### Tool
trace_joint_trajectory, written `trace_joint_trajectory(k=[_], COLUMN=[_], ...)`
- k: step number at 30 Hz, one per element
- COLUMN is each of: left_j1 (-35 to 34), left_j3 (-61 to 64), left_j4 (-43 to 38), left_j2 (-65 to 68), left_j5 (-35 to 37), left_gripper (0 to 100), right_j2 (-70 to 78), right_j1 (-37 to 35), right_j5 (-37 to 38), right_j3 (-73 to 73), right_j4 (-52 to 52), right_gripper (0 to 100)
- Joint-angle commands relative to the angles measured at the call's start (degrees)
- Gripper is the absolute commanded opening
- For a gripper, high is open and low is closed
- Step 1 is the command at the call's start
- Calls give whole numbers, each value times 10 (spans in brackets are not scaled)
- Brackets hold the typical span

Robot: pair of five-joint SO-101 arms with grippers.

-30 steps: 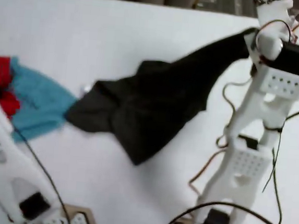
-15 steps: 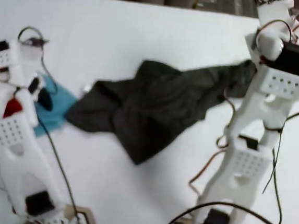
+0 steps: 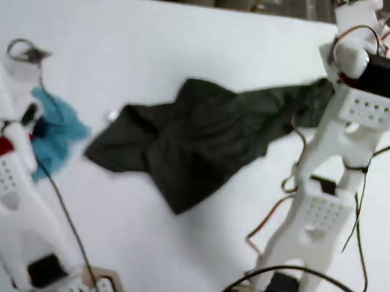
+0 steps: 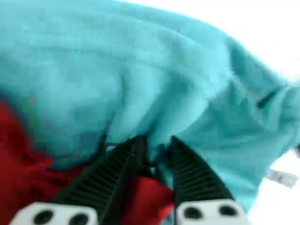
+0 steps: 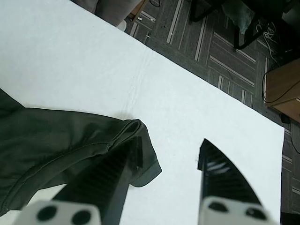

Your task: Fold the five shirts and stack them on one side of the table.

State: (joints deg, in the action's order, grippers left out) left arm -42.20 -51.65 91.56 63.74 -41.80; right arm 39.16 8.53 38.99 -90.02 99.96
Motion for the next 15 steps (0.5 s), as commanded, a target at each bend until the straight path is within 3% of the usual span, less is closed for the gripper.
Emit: trace_joint_trajectory(k=[1, 7, 15], left_j1=[-143, -201, -257], left_j3=[-123, -332, -443], left_j4=[-8, 48, 51], left_j2=[54, 54, 53], left_j5=[-40, -57, -19], left_gripper=[21, 20, 24], right_j2=[-44, -44, -41], right_j1=[-3, -3, -3], right_j5=[-2, -2, -2], right_j3=[-24, -24, -23], right_j4=[-1, 0, 0], right_gripper=[201, 201, 201])
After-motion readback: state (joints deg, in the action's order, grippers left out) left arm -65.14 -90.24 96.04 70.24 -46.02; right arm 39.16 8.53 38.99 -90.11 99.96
